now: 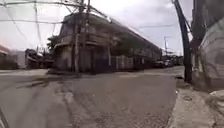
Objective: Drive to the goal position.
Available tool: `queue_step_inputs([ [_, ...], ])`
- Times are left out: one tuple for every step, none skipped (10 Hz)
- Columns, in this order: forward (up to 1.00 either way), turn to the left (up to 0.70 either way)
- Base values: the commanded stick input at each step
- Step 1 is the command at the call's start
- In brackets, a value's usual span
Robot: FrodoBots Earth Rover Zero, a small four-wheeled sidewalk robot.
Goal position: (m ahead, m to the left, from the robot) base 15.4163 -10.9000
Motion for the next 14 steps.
queue_step_inputs([
  [0.7,-0.34],
  [0.7,-0.33],
  [0.7,-0.21],
  [0.7,-0.03],
  [0.7,0.01],
  [0.7,0.01],
  [0.7,0.01],
  [0.7,0.01],
  [0.7,0.01],
  [0.7,0.01],
  [0.7,0.01],
  [0.7,0.01],
  [0.7,0.01],
  [0.7,0.01],
])
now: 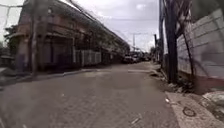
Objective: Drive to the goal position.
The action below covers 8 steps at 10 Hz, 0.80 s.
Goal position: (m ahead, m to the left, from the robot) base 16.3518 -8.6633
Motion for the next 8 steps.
queue_step_inputs([
  [0.7,0.01],
  [0.7,0.01],
  [0.7,0.01],
  [0.7,0.01],
  [0.7,0.01],
  [0.7,0.01],
  [0.7,0.01],
  [0.7,0.01],
])
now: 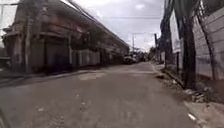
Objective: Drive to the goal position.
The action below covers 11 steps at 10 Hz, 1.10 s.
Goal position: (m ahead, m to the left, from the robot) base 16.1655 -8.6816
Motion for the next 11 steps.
queue_step_inputs([
  [0.7,0.01],
  [0.7,0.01],
  [0.7,0.01],
  [0.7,0.01],
  [0.7,0.01],
  [0.7,0.01],
  [0.7,0.01],
  [0.7,0.01],
  [0.7,0.01],
  [0.7,0.01],
  [0.7,0.01],
])
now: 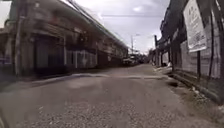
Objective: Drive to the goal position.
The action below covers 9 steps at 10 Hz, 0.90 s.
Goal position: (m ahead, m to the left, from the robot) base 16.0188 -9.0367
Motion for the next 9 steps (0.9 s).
queue_step_inputs([
  [0.7,0.01],
  [0.7,0.01],
  [0.7,0.01],
  [0.7,0.01],
  [0.7,0.01],
  [0.7,0.01],
  [0.7,0.01],
  [0.7,0.01],
  [0.7,-0.01],
])
